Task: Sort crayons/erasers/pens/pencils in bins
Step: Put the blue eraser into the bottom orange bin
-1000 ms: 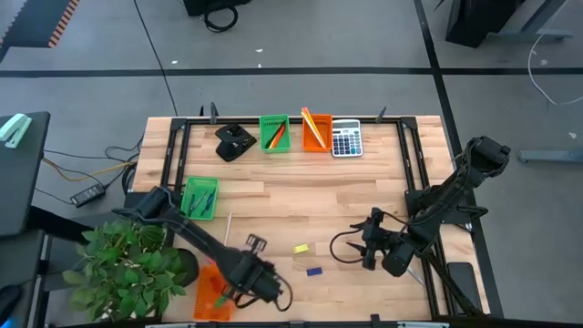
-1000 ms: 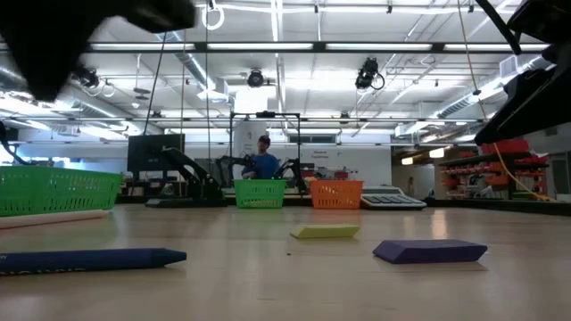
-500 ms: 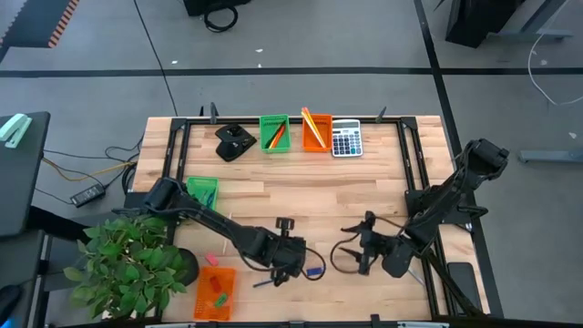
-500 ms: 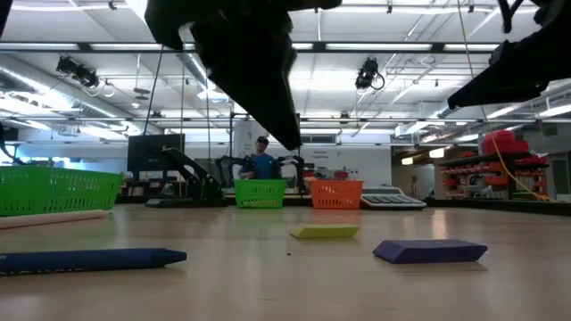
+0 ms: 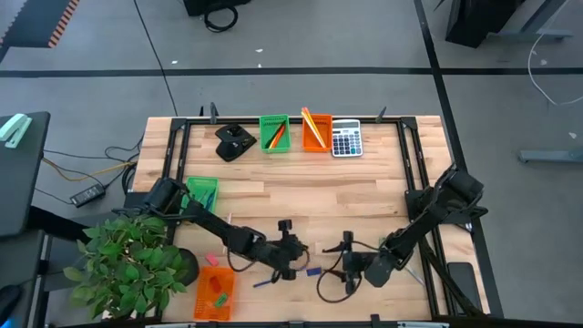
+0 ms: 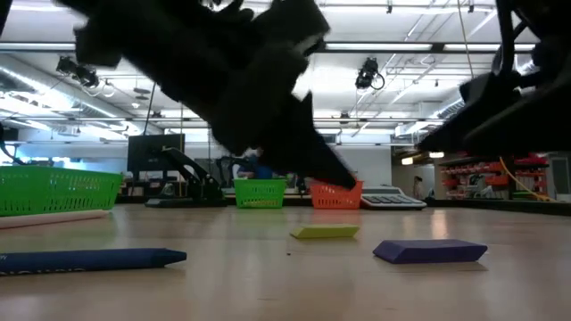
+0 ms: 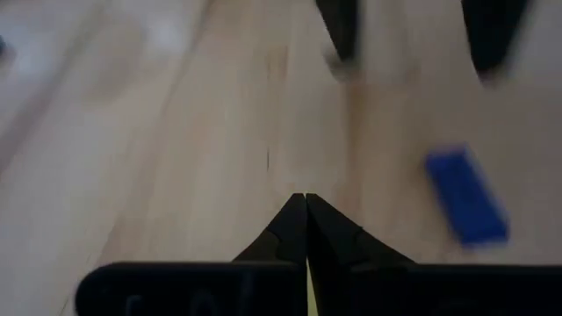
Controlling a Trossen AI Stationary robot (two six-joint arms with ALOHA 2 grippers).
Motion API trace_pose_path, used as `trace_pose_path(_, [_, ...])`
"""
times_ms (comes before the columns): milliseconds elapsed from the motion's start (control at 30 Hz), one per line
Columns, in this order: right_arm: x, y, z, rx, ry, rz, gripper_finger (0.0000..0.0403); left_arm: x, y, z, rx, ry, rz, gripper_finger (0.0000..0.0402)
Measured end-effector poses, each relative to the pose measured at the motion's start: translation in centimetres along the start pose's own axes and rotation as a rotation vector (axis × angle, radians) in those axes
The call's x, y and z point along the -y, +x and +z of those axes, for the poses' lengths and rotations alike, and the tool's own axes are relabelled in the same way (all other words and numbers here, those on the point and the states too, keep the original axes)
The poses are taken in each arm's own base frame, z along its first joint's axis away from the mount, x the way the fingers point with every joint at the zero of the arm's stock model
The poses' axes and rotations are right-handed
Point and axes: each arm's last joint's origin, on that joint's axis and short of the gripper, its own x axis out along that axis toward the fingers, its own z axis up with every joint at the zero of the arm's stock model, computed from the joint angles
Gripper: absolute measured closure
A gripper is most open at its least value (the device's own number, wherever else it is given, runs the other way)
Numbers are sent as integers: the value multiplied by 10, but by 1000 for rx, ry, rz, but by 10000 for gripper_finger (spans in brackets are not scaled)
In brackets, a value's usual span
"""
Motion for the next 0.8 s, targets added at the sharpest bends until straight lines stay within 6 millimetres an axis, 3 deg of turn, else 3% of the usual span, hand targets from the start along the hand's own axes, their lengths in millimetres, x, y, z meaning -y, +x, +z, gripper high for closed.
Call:
trace_pose_path(200, [-9, 11, 11, 70, 12, 150, 144, -7, -6, -16, 198, -98, -31, 380])
trace_pose_path(400, [-4, 17, 13, 59, 72, 161, 144, -9, -8, -21, 224, -164, -41, 370])
trace_pose_path(700, [-12, 37, -11, -24, 136, 154, 144, -6, -9, -23, 210, -173, -49, 389])
trace_pose_path(800, [-14, 45, -9, -38, 112, 142, 144, -5, -10, -23, 208, -167, -53, 384])
